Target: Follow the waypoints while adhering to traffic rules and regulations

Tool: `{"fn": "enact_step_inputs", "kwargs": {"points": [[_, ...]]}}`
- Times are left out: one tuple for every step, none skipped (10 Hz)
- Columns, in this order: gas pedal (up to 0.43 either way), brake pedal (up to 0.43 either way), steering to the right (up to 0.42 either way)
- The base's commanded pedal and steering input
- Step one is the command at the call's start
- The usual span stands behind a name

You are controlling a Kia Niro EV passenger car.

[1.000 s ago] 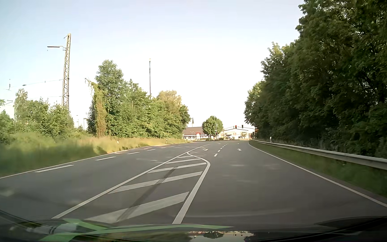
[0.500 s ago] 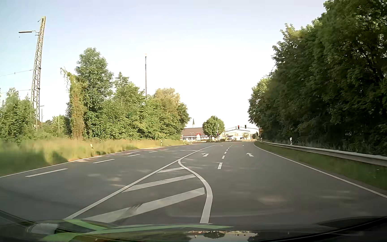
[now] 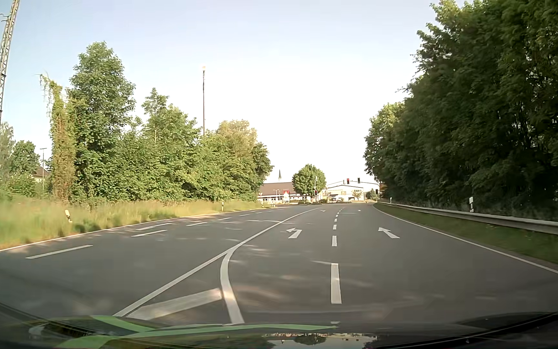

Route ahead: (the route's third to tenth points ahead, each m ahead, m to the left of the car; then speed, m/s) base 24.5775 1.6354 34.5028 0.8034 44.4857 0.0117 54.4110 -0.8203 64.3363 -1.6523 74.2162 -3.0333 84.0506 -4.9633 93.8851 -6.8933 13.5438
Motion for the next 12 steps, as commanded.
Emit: {"fn": "enact_step_inputs", "kwargs": {"points": [[0.000, 0.043, 0.002], [0.000, 0.049, 0.003], [0.000, 0.055, 0.003], [0.000, 0.061, 0.003], [0.000, 0.073, 0.004], [0.000, 0.079, 0.006], [0.000, 0.098, 0.006], [0.000, 0.098, 0.007], [0.000, 0.098, 0.007], [0.000, 0.098, 0.007], [0.000, 0.085, 0.007], [0.000, 0.079, 0.007]]}}
